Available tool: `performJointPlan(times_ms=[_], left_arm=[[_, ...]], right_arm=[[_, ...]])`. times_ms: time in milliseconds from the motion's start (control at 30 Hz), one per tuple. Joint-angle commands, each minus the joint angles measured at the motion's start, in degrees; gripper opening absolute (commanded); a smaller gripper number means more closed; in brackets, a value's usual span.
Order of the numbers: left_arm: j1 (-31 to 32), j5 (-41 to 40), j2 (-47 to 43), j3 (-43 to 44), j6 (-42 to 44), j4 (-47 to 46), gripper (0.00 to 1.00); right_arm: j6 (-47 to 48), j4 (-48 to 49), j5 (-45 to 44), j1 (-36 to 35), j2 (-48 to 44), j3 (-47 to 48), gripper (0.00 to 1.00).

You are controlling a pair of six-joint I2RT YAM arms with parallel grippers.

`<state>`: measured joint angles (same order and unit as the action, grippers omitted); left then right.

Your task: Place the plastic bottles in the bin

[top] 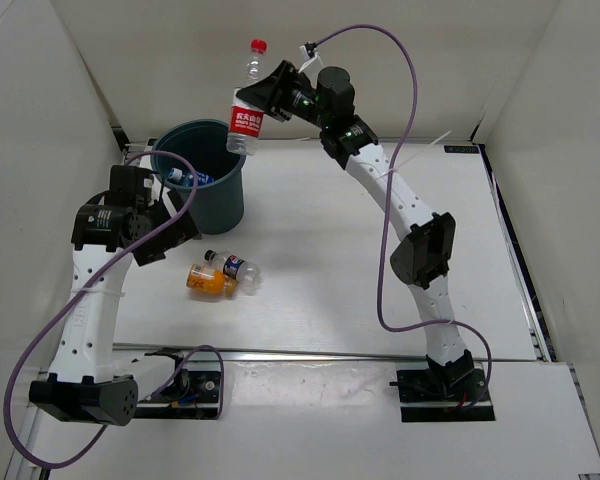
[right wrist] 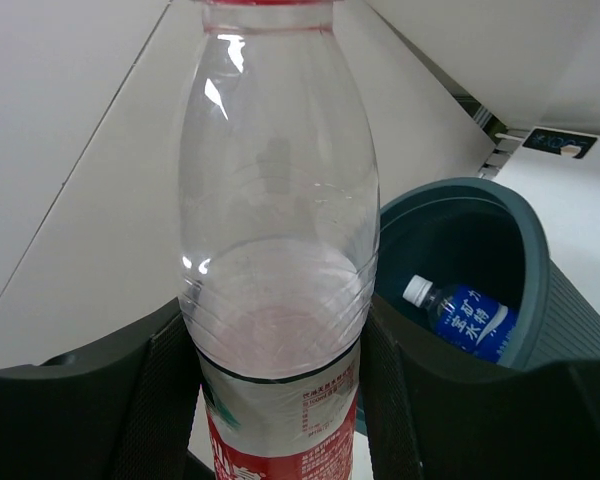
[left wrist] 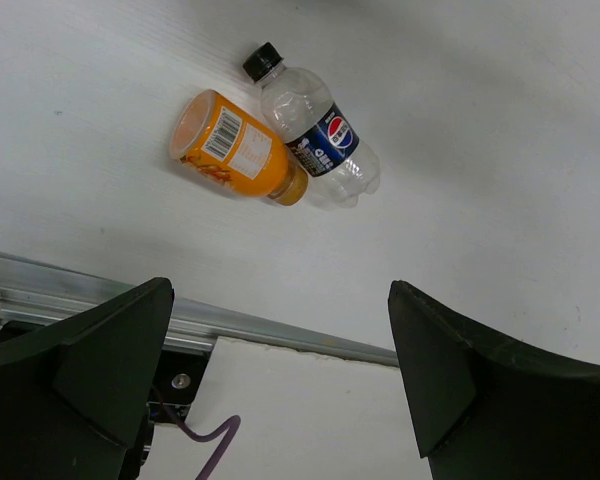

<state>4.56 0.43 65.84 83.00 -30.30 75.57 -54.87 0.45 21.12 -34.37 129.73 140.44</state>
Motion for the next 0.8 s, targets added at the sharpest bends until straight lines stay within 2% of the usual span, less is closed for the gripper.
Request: performJointPlan(times_ms=[0, 200, 333, 500, 700, 767], left_arm=[[-0.25, -0.51, 0.07, 1.72, 2.44, 2.47, 1.00], [-0.25, 0.01, 1.83, 2.87, 4.20, 3.18, 1.00], [-0.25, 0.54, 1.83, 2.16, 4.73, 3.79, 1.00], [2.91, -0.78, 1.83, 2.16, 4.73, 4.94, 1.00], [4.58, 6.50, 0.61, 1.64, 6.05, 2.83, 1.00], [4.58, 8.35, 0.60, 0.50, 6.66, 2.83, 1.00]], right_arm=[[1.87, 7.28, -1.09, -1.13, -0.80, 3.26, 0.50], [9.16, 7.90, -3.80, -3.86, -0.27, 3.35, 0.56], [10.40, 7.90, -6.70, -3.86, 1.66, 3.35, 0.57], [10.58, 10.44, -10.93, -3.86, 4.38, 3.35, 0.59], [10.57, 11.76, -10.93, -4.92, 7.03, 3.35, 0.59], [11.27, 12.38, -11.54, -5.53, 8.43, 3.87, 0.62]])
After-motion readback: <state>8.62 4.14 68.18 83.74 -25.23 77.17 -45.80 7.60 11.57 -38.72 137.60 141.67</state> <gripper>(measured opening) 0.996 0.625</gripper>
